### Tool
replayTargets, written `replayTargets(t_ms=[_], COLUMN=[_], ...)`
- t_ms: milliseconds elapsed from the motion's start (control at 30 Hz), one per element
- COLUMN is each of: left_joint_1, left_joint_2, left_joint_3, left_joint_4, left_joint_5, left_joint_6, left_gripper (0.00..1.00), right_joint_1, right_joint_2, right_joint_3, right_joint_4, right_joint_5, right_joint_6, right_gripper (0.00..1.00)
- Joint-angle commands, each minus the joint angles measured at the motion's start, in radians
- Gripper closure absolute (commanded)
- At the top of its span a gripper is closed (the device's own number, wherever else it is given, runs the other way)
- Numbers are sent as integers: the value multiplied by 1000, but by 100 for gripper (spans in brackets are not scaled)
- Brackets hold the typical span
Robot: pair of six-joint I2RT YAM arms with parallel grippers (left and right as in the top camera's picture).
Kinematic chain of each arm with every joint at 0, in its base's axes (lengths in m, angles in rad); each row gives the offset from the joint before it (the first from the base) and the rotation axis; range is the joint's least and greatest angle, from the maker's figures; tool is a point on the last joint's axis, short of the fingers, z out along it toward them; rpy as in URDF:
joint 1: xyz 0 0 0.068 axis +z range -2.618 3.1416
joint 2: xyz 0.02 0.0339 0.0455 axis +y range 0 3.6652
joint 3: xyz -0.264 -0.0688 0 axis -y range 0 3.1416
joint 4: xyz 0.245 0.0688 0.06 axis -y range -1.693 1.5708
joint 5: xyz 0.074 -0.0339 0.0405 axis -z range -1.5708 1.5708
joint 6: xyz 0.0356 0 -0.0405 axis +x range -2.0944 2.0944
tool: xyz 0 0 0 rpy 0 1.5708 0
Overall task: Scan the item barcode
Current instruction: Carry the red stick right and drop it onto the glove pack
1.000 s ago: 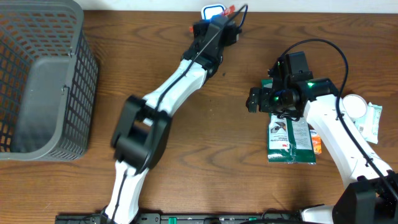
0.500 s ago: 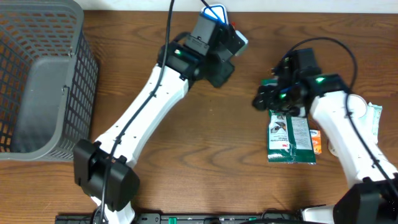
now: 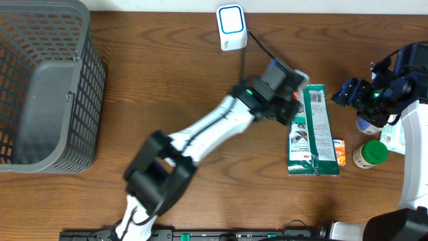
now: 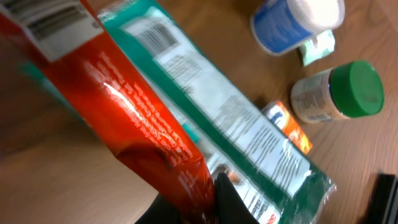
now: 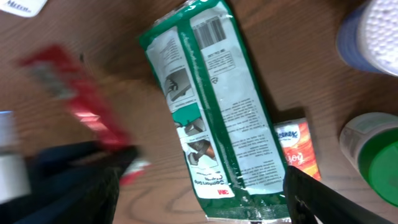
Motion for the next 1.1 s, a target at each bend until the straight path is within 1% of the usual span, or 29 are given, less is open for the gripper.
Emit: replayTargets(t_ms=[0, 33, 67, 100, 133, 400, 533, 767, 933, 1067], left_joint_1=[-59, -75, -82, -85, -87, -63, -35, 49, 137, 219], left_joint_2=[82, 96, 98, 97, 93, 11, -72, -243, -348, -407], left_joint_3=[-6, -6, -6, -6, -6, -6, -6, -5, -6, -6], left_joint_4=[78, 103, 110, 114, 118, 78, 33, -132, -279, -403], left_joint_5=[14, 13, 13, 14, 14, 12, -37, -122, -267, -378], left_joint_6=[-69, -68, -68, -68, -68, -37, -34, -34, -30, -3], left_gripper=[69, 47, 27, 22, 21, 21, 20, 20, 20, 20], right_joint_1=[-7, -6, -5, -4, -4, -3, -4, -3, -3, -3], right_joint_2=[-3, -3, -3, -3, -3, -3, -3, -3, -3, -3], right_joint_3=[-13, -13, -13, -13, -13, -13, -13, -13, -13, -13], right_joint_4=[-3, -3, -3, -3, -3, -17, -18, -18, -18, -18], right_joint_5=[-10, -10, -10, -10, -10, -9, -9, -10, -9, -9], right_joint_6=[-16, -17, -16, -16, -16, -17, -17, -16, -16, -16], right_gripper=[17, 15, 10, 4, 1, 1, 1, 1, 1, 1])
